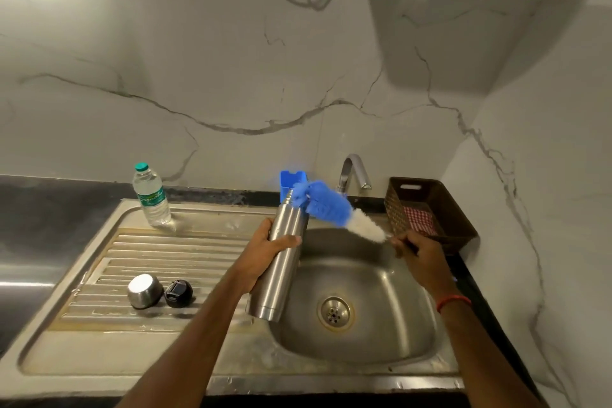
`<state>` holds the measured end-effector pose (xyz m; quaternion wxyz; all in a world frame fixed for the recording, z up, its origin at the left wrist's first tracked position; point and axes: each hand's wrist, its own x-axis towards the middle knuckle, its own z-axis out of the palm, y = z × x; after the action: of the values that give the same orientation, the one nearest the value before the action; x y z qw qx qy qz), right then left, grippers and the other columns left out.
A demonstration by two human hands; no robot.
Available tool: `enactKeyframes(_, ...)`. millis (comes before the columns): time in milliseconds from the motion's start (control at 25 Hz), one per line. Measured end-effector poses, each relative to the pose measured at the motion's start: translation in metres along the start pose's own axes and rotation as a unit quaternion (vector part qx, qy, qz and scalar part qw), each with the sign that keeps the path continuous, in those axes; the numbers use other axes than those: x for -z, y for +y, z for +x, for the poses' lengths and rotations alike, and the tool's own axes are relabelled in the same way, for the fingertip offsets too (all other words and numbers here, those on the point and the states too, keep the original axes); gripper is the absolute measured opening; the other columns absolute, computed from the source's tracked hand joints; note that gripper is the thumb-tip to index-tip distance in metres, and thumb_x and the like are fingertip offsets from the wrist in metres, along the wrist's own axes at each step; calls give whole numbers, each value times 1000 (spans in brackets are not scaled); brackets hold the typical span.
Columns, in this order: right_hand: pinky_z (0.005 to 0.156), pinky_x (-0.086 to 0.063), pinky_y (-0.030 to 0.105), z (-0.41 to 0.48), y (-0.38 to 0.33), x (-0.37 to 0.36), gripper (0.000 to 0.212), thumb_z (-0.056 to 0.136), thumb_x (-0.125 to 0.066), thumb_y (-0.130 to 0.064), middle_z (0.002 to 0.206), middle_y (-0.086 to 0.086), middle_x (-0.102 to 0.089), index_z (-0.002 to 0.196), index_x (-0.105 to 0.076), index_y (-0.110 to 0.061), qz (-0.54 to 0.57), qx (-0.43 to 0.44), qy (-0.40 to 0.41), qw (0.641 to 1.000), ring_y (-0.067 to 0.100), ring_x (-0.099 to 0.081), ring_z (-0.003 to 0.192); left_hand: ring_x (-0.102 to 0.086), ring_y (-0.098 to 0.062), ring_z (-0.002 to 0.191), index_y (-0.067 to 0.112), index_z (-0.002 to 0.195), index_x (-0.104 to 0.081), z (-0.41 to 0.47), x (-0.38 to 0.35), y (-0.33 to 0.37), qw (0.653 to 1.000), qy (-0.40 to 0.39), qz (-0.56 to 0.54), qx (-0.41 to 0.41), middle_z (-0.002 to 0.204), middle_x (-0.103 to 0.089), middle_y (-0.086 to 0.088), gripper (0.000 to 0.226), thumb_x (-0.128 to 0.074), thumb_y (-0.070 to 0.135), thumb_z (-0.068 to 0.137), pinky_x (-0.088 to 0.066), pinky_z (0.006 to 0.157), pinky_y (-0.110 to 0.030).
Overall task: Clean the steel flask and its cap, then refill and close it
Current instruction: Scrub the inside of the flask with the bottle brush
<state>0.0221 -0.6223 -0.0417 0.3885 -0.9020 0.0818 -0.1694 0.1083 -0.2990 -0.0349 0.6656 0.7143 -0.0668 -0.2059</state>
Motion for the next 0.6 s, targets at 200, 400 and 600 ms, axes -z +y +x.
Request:
enactKeyframes(200,77,-53,16,40,-50,-36,14,95,-65,-22,91,-3,-72,104,-74,-15,-2,106,19,994,5,-66,86,-68,-21,99,29,130,-34,16,-11,7,997,-3,80,-17,116,-60,-2,88,-94,32,67,-56,77,-32)
enactKeyframes(400,80,-49,10,17,-15,-19,16,93,-68,-13,95,-10,-70,105,-70,-23,-19,29,-10,999,11,-67,94,-70,-26,83,20,122,-44,12,2,4,999,17,-5,52,110,-65,-15,45,-73,25,89,-57,63,-33)
enactKeyframes(600,86,-47,9,32,-40,-48,14,92,-69,-10,97,0,-71,105,-74,-9,-48,76,31,996,1,-62,88,-69,-25,85,22,122,-45,10,-1,-4,999,-16,-16,49,113,-64,-17,44,-73,34,89,-58,69,-37)
